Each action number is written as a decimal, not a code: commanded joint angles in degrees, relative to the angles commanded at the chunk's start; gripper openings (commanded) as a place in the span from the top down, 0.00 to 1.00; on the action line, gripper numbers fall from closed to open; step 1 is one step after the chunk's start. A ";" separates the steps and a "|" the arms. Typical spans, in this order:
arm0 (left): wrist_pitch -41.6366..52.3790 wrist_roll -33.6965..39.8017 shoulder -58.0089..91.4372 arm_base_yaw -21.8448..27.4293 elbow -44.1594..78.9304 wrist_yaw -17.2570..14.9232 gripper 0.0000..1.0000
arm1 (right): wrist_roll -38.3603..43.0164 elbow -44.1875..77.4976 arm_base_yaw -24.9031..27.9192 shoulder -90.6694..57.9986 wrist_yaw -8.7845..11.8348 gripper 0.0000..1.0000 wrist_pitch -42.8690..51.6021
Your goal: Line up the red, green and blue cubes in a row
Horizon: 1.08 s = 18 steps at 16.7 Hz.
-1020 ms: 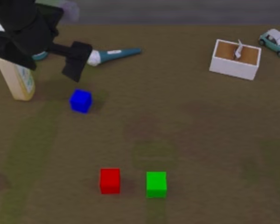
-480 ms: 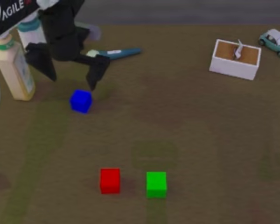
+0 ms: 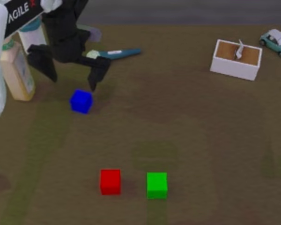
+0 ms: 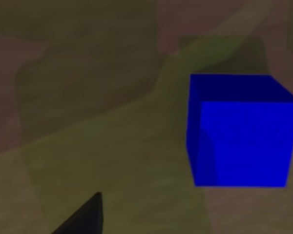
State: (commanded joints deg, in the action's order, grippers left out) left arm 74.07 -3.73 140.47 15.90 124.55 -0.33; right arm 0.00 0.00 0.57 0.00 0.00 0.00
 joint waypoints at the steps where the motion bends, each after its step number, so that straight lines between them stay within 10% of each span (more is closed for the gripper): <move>1: -0.01 -0.04 -0.12 0.29 -0.18 -0.08 0.00 | 0.00 0.00 0.00 0.00 0.00 0.00 0.00; 14: -15.05 -0.10 4.00 -0.06 -11.05 -0.05 0.00 | 0.00 0.00 0.00 0.00 0.00 0.00 0.00; 18: -15.05 -0.10 4.00 -0.06 -11.05 -0.05 0.30 | 0.00 0.00 0.00 0.00 0.00 0.00 0.00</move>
State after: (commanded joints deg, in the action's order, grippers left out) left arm 59.02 -3.83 144.48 15.84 113.50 -0.38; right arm 0.00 0.00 0.57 0.00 0.00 0.00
